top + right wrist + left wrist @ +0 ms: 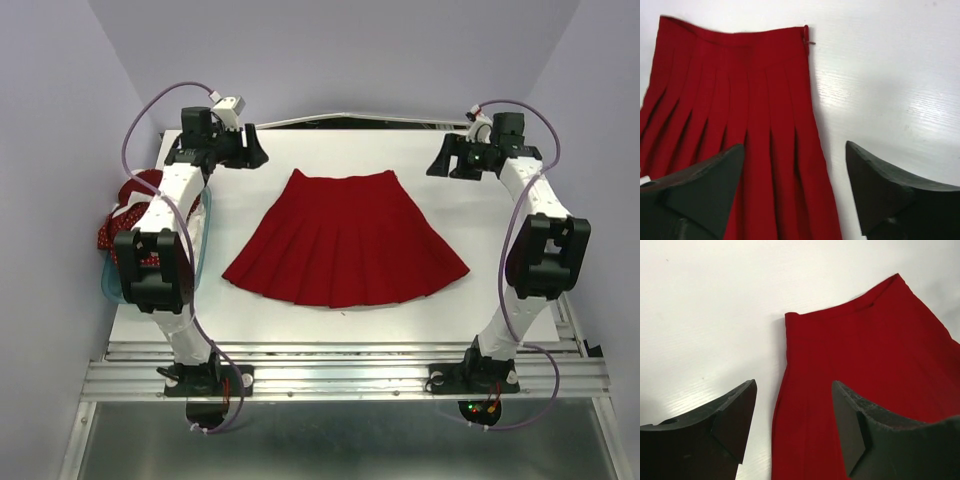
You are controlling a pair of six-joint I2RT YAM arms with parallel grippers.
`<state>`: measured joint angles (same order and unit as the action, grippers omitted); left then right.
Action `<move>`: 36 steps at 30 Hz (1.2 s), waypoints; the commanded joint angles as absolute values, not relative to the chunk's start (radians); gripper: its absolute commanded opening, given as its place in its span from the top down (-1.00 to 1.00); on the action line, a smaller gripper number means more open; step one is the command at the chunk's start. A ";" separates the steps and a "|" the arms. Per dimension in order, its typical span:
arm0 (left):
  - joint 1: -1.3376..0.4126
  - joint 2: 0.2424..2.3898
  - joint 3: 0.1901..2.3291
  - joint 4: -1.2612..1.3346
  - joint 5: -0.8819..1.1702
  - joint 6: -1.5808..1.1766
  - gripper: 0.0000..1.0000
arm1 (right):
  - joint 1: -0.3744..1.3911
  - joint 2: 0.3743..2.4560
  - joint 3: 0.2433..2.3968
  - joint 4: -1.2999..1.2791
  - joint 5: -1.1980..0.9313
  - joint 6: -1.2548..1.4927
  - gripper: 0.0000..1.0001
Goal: Fold and stack the skirts
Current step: Flatten the skirt out
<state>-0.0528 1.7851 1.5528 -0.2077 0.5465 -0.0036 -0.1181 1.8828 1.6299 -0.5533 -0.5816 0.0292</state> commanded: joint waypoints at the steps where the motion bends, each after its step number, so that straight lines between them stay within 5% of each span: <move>1: -0.089 1.654 1.528 -0.179 0.514 0.063 -0.44 | -0.097 1.760 1.554 -0.567 -0.564 -0.095 -0.47; 7: -0.144 1.631 1.373 -0.195 0.526 0.086 -0.30 | -0.051 1.790 1.476 -0.664 -0.604 -0.195 -0.14; 22: -0.221 1.762 1.250 -0.325 0.502 0.121 -0.14 | 0.058 1.894 1.284 -0.762 -0.425 -0.437 0.15; 30: -0.224 2.018 1.462 -0.400 0.451 0.124 -0.08 | 0.273 1.891 1.149 -0.805 -0.386 -0.494 0.19; 36: -0.227 2.307 1.883 -0.575 0.442 0.163 -0.08 | 0.506 1.911 1.209 -0.920 -0.628 -0.470 0.17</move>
<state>-0.2192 2.1902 1.6920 -0.4698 0.4660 0.1230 0.3595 1.8587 1.2091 -0.7956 -0.4713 -0.4679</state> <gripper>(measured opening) 0.538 0.410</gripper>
